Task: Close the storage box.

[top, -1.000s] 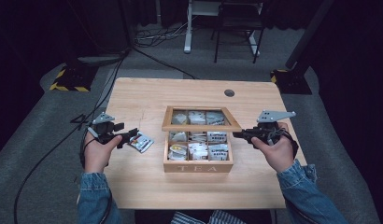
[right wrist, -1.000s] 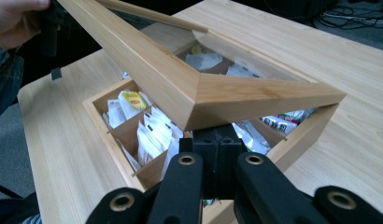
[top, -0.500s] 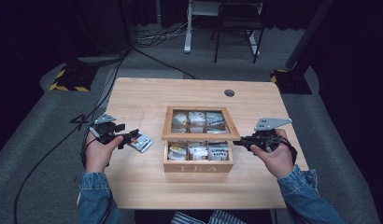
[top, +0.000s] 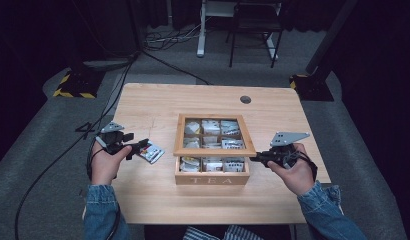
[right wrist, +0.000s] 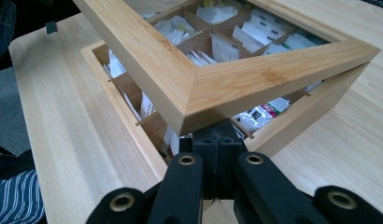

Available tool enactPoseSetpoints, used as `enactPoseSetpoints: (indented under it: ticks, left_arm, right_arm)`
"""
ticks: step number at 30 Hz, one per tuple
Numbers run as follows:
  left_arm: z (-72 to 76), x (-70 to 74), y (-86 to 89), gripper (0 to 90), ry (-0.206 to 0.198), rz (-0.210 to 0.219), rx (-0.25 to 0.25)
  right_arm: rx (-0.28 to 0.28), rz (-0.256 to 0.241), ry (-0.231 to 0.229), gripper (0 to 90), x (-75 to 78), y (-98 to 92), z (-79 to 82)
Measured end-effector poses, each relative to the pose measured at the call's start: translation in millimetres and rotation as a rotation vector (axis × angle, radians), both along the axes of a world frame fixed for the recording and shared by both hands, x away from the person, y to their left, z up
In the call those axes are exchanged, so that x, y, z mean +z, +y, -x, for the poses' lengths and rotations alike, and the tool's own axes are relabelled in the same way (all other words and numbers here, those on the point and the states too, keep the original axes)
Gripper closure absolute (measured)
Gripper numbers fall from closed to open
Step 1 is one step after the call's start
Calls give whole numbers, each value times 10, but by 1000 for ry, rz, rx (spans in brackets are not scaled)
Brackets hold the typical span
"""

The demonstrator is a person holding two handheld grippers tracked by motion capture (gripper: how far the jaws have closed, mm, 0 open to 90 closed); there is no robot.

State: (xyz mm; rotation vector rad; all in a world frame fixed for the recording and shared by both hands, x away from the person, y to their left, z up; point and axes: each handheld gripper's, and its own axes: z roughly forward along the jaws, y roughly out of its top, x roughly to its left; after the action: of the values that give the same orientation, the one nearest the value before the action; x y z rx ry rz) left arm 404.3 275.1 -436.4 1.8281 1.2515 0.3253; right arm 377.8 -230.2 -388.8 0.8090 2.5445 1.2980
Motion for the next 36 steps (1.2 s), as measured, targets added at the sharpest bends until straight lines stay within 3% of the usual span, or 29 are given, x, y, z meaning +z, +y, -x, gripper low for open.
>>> enactPoseSetpoints:
  ticks: [29,32,34,36]
  left_arm:
    - [-28,-19,-37,308,11,-2,-14]
    - [-26,-17,-46,308,12,-1,-14]
    - [-24,-16,-44,308,11,-4,-15]
    - [-17,-15,-35,308,7,-8,-13]
  right_arm:
    - [-2,79,18,900,-172,-89,76]
    - [-12,-10,25,900,-121,-158,75]
    - [-27,4,-3,900,-74,-174,76]
    - [-28,-4,-1,900,-61,-183,70]
